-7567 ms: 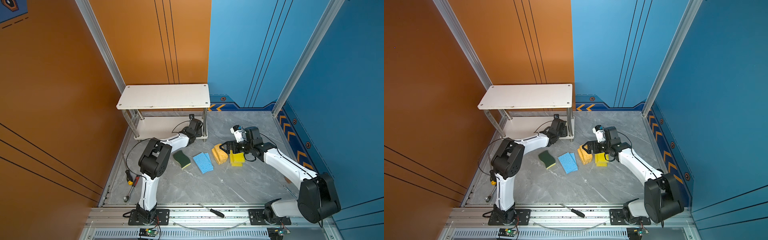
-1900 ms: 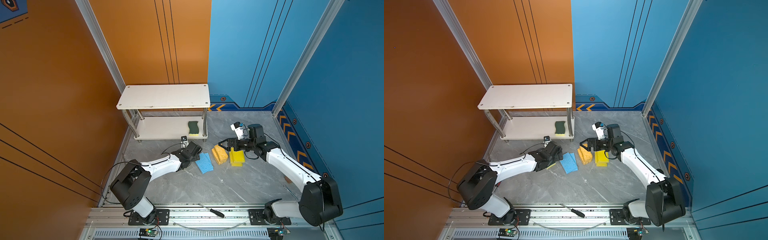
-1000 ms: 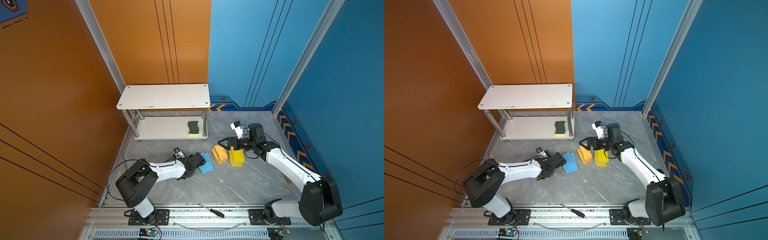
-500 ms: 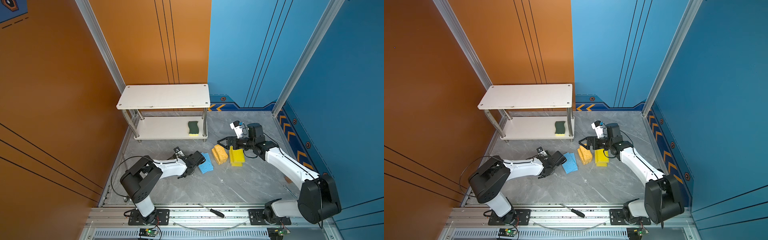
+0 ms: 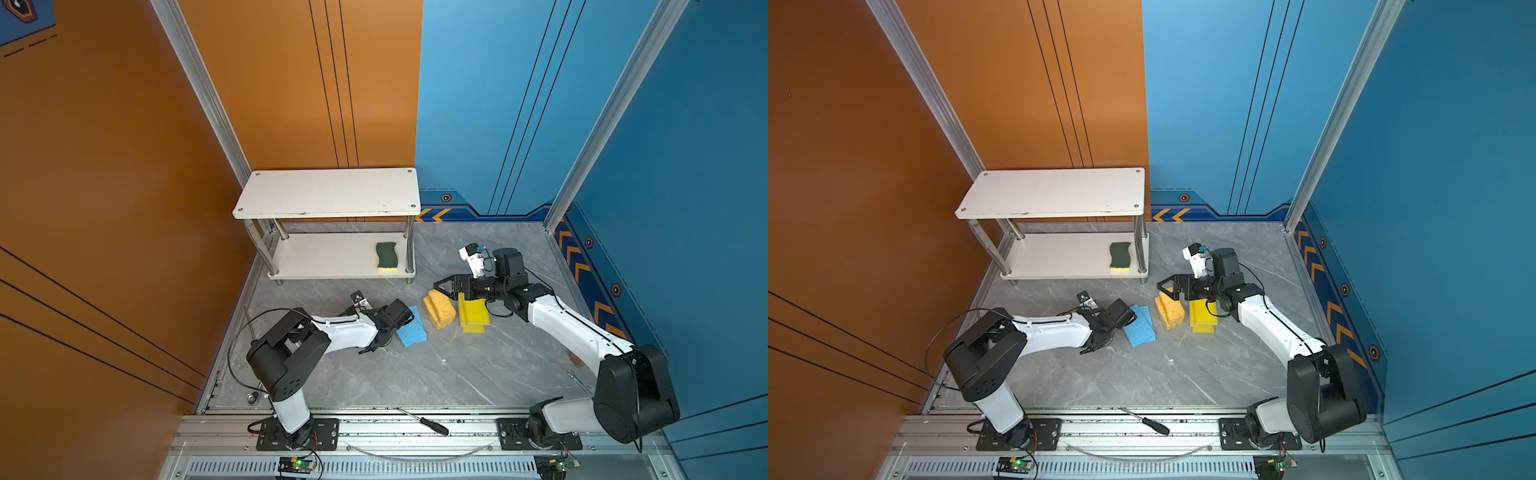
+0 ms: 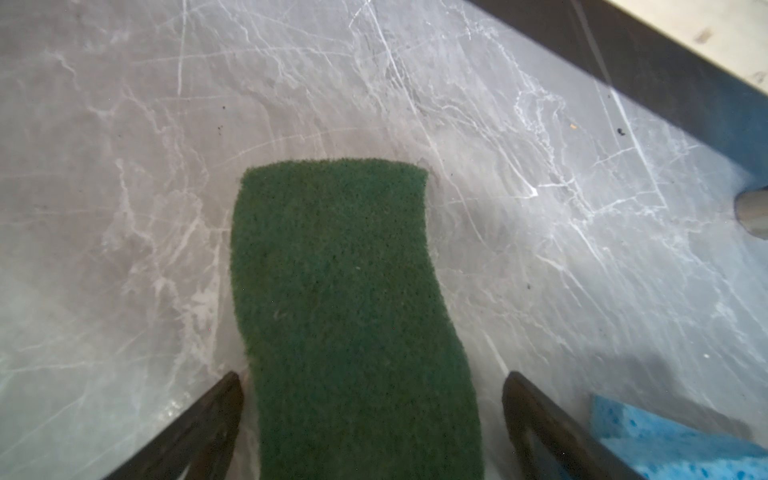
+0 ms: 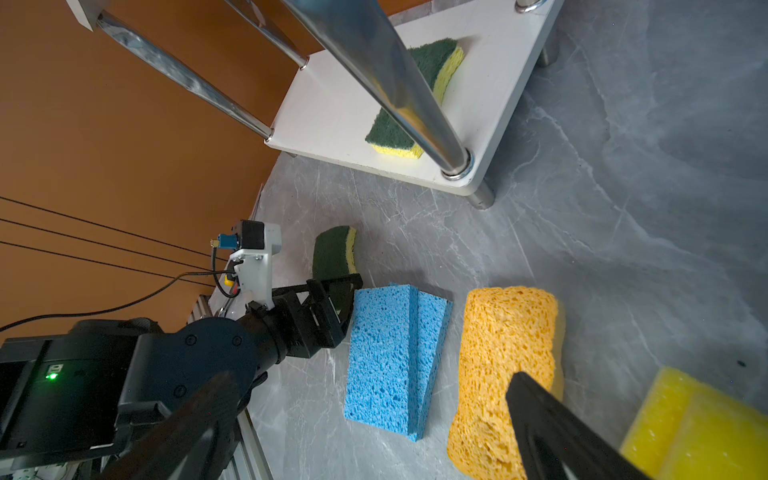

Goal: Place and organize the cleaning sponges onto the shelf
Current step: 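Close the left gripper on the green-and-yellow sponge and lift it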

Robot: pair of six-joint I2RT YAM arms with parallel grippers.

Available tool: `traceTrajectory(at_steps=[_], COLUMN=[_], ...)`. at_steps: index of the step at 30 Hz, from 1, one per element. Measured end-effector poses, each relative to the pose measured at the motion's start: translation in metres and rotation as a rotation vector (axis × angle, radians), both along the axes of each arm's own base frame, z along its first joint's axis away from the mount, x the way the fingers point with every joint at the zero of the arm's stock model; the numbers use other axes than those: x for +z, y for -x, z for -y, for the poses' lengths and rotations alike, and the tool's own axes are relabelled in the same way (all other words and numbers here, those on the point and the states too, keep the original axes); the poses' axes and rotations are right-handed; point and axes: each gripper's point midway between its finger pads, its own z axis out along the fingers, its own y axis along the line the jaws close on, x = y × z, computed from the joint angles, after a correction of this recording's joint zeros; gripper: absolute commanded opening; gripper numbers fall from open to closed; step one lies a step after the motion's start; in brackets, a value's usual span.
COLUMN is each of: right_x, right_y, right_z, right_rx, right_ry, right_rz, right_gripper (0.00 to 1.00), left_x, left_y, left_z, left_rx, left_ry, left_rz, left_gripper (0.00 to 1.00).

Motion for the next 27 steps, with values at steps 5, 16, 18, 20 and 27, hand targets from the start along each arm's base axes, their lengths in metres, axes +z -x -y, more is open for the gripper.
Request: traceTrajectory(at_steps=[5, 16, 18, 20, 27], right_x=[-0.001, -0.009, -0.011, -0.012, -0.013], right_y=[0.000, 0.003, 0.004, 0.003, 0.002], right_z=[0.000, 0.000, 0.002, 0.003, 0.007], right_rx=[0.000, 0.002, 0.000, -0.004, -0.016], right_ry=[-0.003, -0.012, -0.013, -0.013, -0.017], right_rz=[-0.001, -0.021, -0.024, -0.027, -0.027], right_gripper=[1.00, 1.00, 1.00, 1.00, 1.00], left_x=[-0.001, -0.002, -0.002, -0.003, -0.006], left_y=[-0.001, 0.001, 0.002, 0.004, 0.010], left_z=[-0.002, -0.008, -0.010, -0.013, -0.019], left_rx=[0.000, 0.003, 0.002, -0.001, -0.091], left_ry=[-0.001, 0.001, 0.002, -0.005, -0.079], left_rz=[0.001, 0.024, 0.026, 0.025, -0.052], left_gripper=[0.88, 0.72, 0.71, 0.70, 0.70])
